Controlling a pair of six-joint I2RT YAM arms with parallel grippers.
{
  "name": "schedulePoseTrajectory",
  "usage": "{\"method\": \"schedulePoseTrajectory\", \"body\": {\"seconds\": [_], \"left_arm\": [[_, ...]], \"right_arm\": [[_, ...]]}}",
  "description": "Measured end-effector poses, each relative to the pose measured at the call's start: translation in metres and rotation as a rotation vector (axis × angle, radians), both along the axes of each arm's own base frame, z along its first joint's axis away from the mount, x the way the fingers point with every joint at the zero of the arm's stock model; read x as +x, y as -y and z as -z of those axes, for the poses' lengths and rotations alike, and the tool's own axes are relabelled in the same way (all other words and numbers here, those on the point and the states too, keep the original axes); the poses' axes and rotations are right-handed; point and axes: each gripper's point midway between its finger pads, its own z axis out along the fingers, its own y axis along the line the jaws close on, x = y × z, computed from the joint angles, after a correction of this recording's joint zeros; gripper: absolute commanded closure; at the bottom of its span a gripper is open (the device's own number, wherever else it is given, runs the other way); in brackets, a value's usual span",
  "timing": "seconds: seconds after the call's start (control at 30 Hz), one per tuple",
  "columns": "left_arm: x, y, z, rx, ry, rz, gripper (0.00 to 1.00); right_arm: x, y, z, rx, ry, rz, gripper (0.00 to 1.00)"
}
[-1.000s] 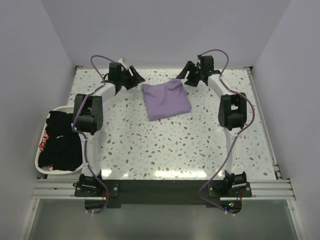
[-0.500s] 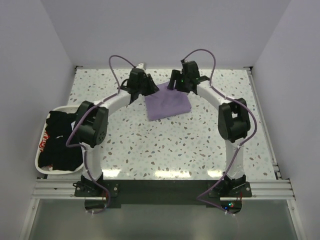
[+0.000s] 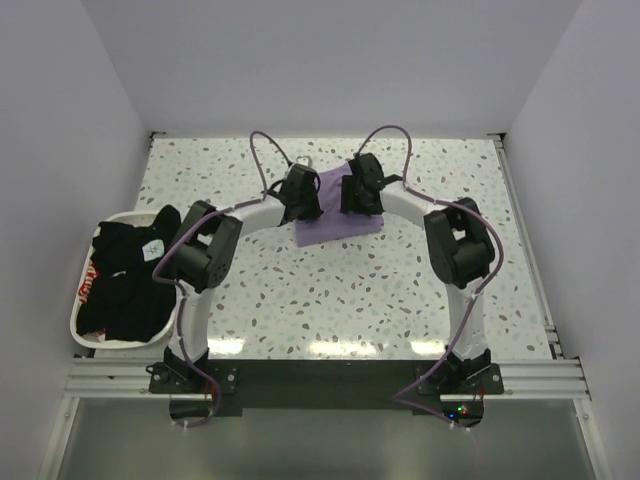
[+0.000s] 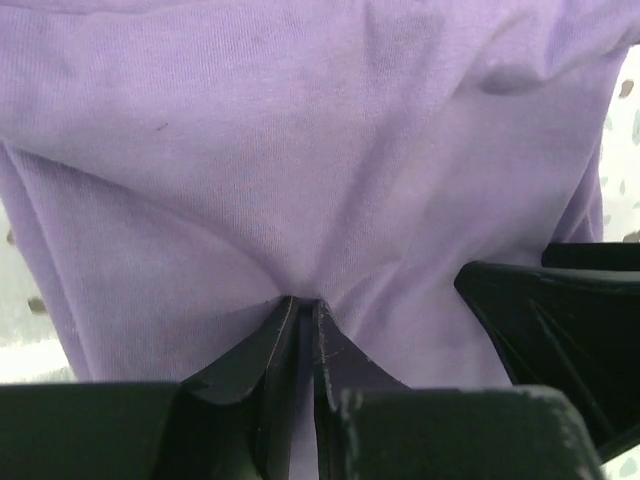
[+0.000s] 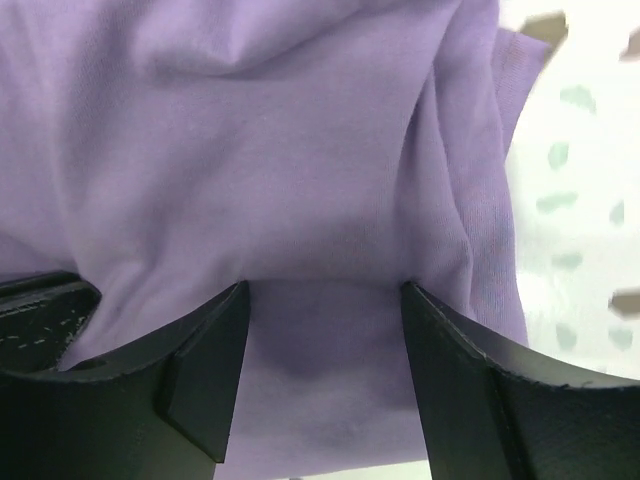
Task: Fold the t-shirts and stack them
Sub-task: Fold the tshirt
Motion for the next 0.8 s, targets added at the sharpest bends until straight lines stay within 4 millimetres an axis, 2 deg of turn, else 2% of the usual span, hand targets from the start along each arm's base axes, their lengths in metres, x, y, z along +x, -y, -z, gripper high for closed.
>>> {"method": "schedulePoseTrajectory", "body": {"seconds": [0.1, 0.23, 0.33, 0.63, 0.73, 0.8], "left_arm": [[-0.016, 0.0, 0.001, 0.02, 0.001, 0.004, 0.87], [-0.051, -0.002, 0.003, 0.022, -0.006, 0.03, 0.88], [-0.086, -0.005, 0.003, 0.012, -0.02, 0.052, 0.88], [-0.219, -0.01, 0.005, -0.026, -0.08, 0.176, 0.87], [-0.25, -0.019, 0.003, -0.037, -0.103, 0.196, 0.84], [-0.263, -0.028, -0.001, -0.037, -0.112, 0.196, 0.79]], "right_arm": [[-0.024, 0.0, 0.002, -0.035, 0.0, -0.009, 0.35], [-0.066, 0.005, 0.004, -0.048, -0.019, -0.03, 0.35], [-0.101, 0.006, 0.006, -0.032, -0.028, -0.055, 0.35], [-0.222, 0.003, 0.005, 0.079, -0.064, -0.159, 0.36], [-0.259, 0.002, 0.002, 0.12, -0.086, -0.195, 0.36], [-0.276, 0.008, 0.001, 0.123, -0.107, -0.198, 0.36]]}}
